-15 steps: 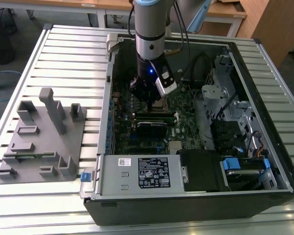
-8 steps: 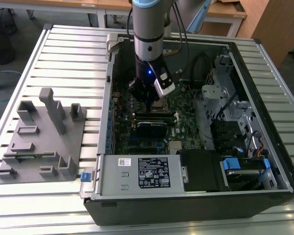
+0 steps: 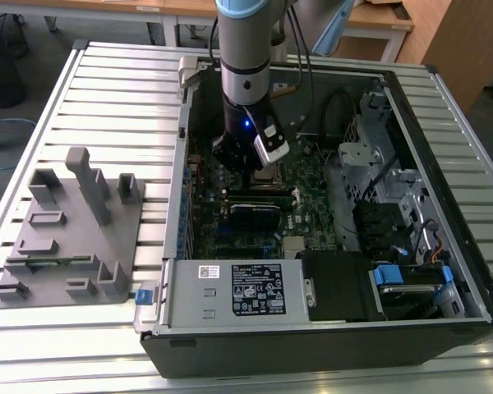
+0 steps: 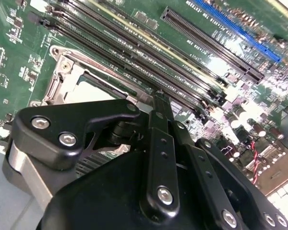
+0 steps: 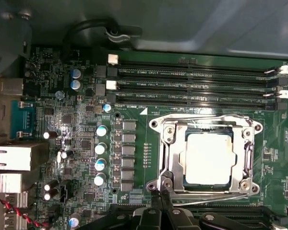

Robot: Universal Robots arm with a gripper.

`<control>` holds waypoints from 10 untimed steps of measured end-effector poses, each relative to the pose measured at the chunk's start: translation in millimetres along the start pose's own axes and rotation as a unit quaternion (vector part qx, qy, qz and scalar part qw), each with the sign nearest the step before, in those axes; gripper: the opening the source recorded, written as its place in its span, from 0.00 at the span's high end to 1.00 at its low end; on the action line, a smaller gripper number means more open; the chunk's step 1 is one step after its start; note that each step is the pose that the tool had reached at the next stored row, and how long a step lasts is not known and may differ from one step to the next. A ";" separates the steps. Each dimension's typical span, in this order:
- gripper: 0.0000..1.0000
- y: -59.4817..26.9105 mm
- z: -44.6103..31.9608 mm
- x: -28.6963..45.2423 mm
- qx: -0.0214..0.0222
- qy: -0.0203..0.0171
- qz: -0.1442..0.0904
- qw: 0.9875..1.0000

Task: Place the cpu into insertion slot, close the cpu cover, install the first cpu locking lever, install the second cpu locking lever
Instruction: 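Install the second cpu locking lever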

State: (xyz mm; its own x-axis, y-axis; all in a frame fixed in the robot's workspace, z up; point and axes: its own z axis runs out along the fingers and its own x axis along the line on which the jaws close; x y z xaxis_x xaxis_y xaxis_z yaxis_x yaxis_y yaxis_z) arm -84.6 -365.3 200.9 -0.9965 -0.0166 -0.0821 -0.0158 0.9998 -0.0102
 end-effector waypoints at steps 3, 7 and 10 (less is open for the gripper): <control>0.89 0.5 0.5 0.0 -0.004 0.000 0.000 1.000; 0.89 0.6 1.0 0.7 -0.010 0.000 0.001 1.000; 0.89 0.6 1.6 1.2 -0.014 0.000 0.001 1.000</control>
State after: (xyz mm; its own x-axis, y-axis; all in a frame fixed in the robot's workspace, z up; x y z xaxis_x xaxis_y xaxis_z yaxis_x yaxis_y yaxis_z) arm -85.7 -364.7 199.2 -0.9965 -0.0142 -0.0827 -0.0158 0.9997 0.0186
